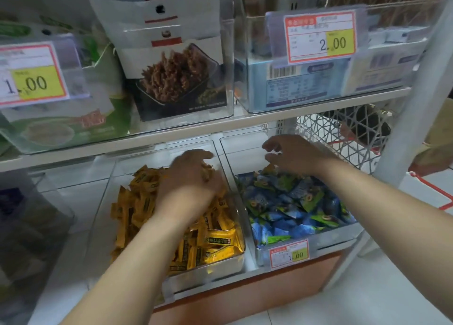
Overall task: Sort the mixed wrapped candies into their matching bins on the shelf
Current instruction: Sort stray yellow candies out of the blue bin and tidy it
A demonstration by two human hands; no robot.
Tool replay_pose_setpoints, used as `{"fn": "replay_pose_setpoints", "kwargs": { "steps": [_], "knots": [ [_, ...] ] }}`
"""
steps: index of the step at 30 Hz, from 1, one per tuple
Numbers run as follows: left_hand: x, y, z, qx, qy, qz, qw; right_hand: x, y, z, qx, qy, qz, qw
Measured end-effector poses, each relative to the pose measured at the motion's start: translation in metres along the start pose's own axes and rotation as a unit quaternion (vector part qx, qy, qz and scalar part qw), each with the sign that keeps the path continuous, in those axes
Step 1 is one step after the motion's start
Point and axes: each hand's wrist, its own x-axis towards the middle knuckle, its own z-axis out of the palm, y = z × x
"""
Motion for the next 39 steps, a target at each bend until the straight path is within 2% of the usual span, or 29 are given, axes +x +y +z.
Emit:
{"fn": "replay_pose_setpoints", "kwargs": {
  "steps": [4, 6, 8, 11, 14, 16, 22, 28, 30, 39],
  "knots": [
    [-0.008, 0.012, 0.025, 0.05, -0.123, 0.059, 0.989, 0.047, 0.013, 0.025, -0.054, -0.115, 0.039, 0.991],
    [-0.008, 0.008, 0.031, 0.048, -0.137, 0.054, 0.988, 0.058, 0.019, 0.036, -0.1, -0.176, 0.06, 0.977],
    [-0.006, 0.004, 0.032, 0.034, -0.138, 0.054, 0.988, 0.065, 0.026, 0.04, -0.118, -0.196, 0.057, 0.972],
    [-0.005, 0.001, 0.031, 0.024, -0.14, 0.057, 0.988, 0.068, 0.034, 0.031, -0.121, -0.173, 0.041, 0.976],
    [-0.005, -0.001, 0.033, 0.02, -0.133, 0.059, 0.989, 0.07, 0.038, 0.028, -0.048, -0.086, 0.013, 0.995],
    [-0.005, 0.0, 0.033, 0.019, -0.131, 0.057, 0.99, 0.075, 0.037, 0.036, -0.034, -0.058, -0.008, 0.998],
    [-0.005, 0.004, 0.035, 0.016, -0.125, 0.048, 0.991, 0.089, 0.032, 0.062, 0.0, -0.17, 0.05, 0.984],
    [-0.006, 0.002, 0.035, 0.007, -0.128, 0.046, 0.991, 0.082, 0.031, 0.064, -0.063, -0.285, 0.048, 0.955],
    [-0.006, 0.002, 0.034, 0.002, -0.135, 0.042, 0.99, 0.08, 0.032, 0.06, -0.074, -0.288, 0.043, 0.954],
    [-0.005, 0.002, 0.033, -0.003, -0.15, 0.033, 0.988, 0.071, 0.034, 0.047, -0.071, -0.189, -0.005, 0.98]
  ]
}}
